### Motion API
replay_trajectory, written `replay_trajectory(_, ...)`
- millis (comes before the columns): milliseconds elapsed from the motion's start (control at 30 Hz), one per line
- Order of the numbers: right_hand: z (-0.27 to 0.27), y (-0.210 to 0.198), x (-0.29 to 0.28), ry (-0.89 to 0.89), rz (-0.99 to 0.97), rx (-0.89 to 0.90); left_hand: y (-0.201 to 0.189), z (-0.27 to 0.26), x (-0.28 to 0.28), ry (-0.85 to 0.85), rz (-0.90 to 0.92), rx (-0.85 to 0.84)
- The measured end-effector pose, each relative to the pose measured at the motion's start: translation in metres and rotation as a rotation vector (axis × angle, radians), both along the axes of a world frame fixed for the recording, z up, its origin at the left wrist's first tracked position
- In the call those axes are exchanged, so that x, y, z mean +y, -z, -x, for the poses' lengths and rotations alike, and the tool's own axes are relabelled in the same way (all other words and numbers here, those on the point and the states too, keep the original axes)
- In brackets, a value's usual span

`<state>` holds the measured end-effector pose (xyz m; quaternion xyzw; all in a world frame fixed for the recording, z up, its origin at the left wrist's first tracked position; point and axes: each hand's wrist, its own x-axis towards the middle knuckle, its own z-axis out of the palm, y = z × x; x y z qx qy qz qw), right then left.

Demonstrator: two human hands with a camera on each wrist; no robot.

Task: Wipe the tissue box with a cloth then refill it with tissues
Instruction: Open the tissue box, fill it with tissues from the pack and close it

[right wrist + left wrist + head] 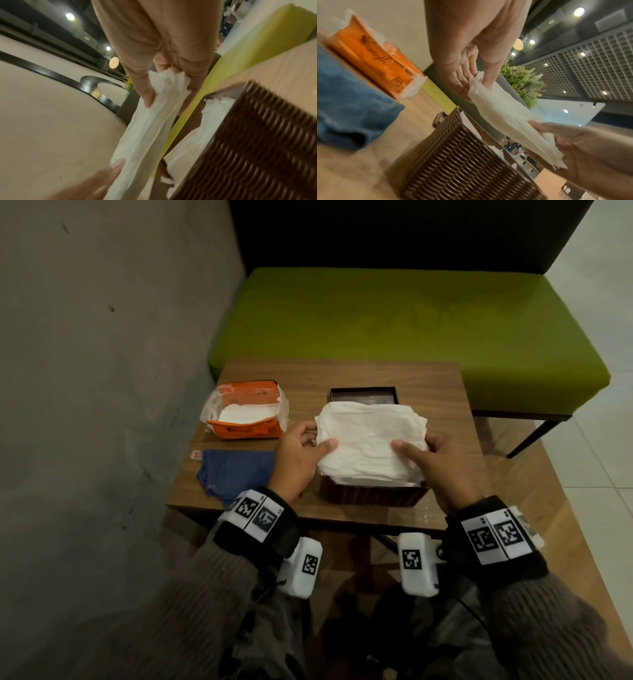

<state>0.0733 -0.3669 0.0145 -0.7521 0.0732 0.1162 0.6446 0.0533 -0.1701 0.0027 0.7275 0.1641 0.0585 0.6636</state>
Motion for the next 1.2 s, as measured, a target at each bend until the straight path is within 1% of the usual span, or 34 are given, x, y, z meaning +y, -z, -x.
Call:
replay_trajectory(67,-0.007,0.003,-0.007,0.023,0.150,-0.058,0.006,-0.011,-0.003,0.020,-0.134,-0.017)
replay_trajectory(167,-0.013,0.005,-0.014,-0.007,0.475,-0.143,0.013,-0.018,-0.009,0.087,-0.352,-0.003)
replay_trajectory(300,-0.014,0.014,-0.014,-0.171,0.740,-0.155,0.024,-0.020,-0.010,0.151,-0.620,0.020)
replay_trajectory(367,-0.012,0.020,-0.011,-0.233,0.892,-0.214,0.025,-0.019,-0.009,0.201,-0.792,0.067)
replay_trajectory(433,-0.009,0.023,-0.007,-0.243,1.036,-0.271,0.022,-0.017,-0.010,0.175,-0.919,0.093)
replay_trajectory(467,-0.006,0.021,-0.004,-0.237,1.076,-0.297,0.020,-0.016,-0.010,0.147,-0.935,0.076)
replay_trajectory(533,0.000,0.017,0.006,-0.248,1.084,-0.362,0.018,-0.015,-0.012,0.134,-0.944,-0.064)
replay_trajectory(567,0.002,0.017,0.011,-0.285,1.074,-0.387,0.018,-0.014,-0.015,0.194,-0.972,-0.123)
replay_trajectory(600,0.004,0.017,0.015,-0.349,1.072,-0.391,0.019,-0.013,-0.018,0.284,-1.022,-0.149)
replay_trajectory(667,0.003,0.020,0.023,-0.483,1.100,-0.309,0.023,-0.013,-0.021,0.441,-1.155,-0.093)
replay_trajectory(700,0.002,0.021,0.025,-0.533,1.118,-0.240,0.026,-0.013,-0.020,0.483,-1.207,-0.057)
replay_trajectory(767,-0.001,0.023,0.027,-0.589,1.120,-0.132,0.032,-0.013,-0.016,0.518,-1.254,-0.022)
replay_trajectory(833,-0.002,0.023,0.028,-0.578,1.092,-0.130,0.035,-0.012,-0.013,0.524,-1.234,-0.052)
replay_trajectory(900,0.000,0.023,0.030,-0.557,1.072,-0.185,0.034,-0.012,-0.007,0.456,-1.130,-0.102)
replay_trajectory(967,0.002,0.023,0.032,-0.588,1.070,-0.210,0.027,-0.020,0.010,0.286,-1.018,-0.150)
replay_trajectory(1033,0.005,0.027,0.033,-0.665,1.069,-0.157,0.018,-0.035,0.042,0.130,-0.896,-0.164)
replay_trajectory(1067,0.005,0.028,0.032,-0.697,1.067,-0.121,0.015,-0.045,0.063,0.090,-0.849,-0.130)
replay_trajectory(1100,0.005,0.029,0.032,-0.717,1.064,-0.097,0.012,-0.055,0.083,0.071,-0.849,-0.062)
replay_trajectory(1133,0.004,0.030,0.031,-0.731,1.062,-0.082,0.011,-0.066,0.104,0.069,-0.900,0.032)
replay_trajectory(1200,0.001,0.030,0.031,-0.754,1.054,-0.049,0.016,-0.085,0.139,0.121,-1.074,0.206)
